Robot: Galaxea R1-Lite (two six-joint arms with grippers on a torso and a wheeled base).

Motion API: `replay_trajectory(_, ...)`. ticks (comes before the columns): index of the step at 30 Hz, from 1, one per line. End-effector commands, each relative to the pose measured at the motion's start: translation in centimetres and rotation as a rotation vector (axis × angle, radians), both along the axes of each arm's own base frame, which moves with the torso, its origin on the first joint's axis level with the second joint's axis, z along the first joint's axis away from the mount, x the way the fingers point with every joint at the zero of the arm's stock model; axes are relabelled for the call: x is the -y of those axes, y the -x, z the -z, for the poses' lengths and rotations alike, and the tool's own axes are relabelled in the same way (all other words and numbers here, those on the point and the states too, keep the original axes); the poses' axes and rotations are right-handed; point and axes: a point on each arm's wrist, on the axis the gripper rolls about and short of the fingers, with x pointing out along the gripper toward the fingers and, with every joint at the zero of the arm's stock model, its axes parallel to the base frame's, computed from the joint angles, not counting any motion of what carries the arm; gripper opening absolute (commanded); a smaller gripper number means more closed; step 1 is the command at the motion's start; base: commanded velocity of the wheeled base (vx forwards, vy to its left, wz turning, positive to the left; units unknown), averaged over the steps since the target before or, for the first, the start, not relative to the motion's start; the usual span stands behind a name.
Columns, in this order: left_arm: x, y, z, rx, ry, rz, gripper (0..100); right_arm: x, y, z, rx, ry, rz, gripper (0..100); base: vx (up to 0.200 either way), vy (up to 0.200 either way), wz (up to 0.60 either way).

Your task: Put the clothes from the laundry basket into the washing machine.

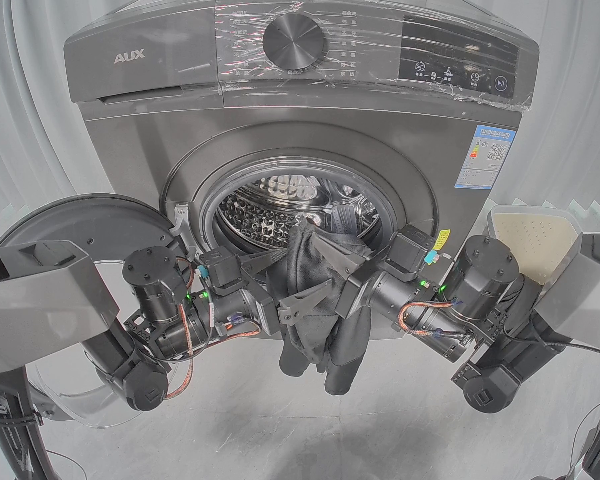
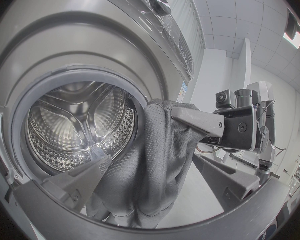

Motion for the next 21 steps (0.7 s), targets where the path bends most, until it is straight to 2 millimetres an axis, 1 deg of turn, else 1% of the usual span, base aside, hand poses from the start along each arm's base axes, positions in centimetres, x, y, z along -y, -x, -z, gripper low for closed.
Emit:
replay_trajectory(1,0.5,-0.3,0.7,-0.008,-0.008,0.006,0,-0.1,0.0,0.1,-0.001,0.001,-0.001,0,0.0,0.0,0.0)
replay_trajectory(9,0.8,-0.3,0.2,0.018,0.001,-0.016,0,-0.2,-0.1,0.5,-0.01,0.008,0.0,0,0.0,0.0,0.0)
replay_trajectory(14,1.2,0.3,-0.2,0.029,0.001,-0.006,0,-0.2,-0.2,0.7,-0.014,0.01,0.0,0,0.0,0.0,0.0)
replay_trajectory(18,1.0,0.6,-0.8,0.053,-0.004,-0.005,0,-0.1,-0.4,0.8,-0.021,0.009,0.008,0,0.0,0.0,0.0)
replay_trajectory(19,0.7,1.0,-1.4,0.063,0.0,-0.004,0,0.1,-0.6,0.8,-0.026,0.005,0.017,0,0.0,0.0,0.0)
replay_trajectory(21,0.2,1.6,-1.8,0.064,0.002,-0.007,0,0.3,-0.7,0.9,-0.032,0.003,0.037,0,0.0,0.0,0.0)
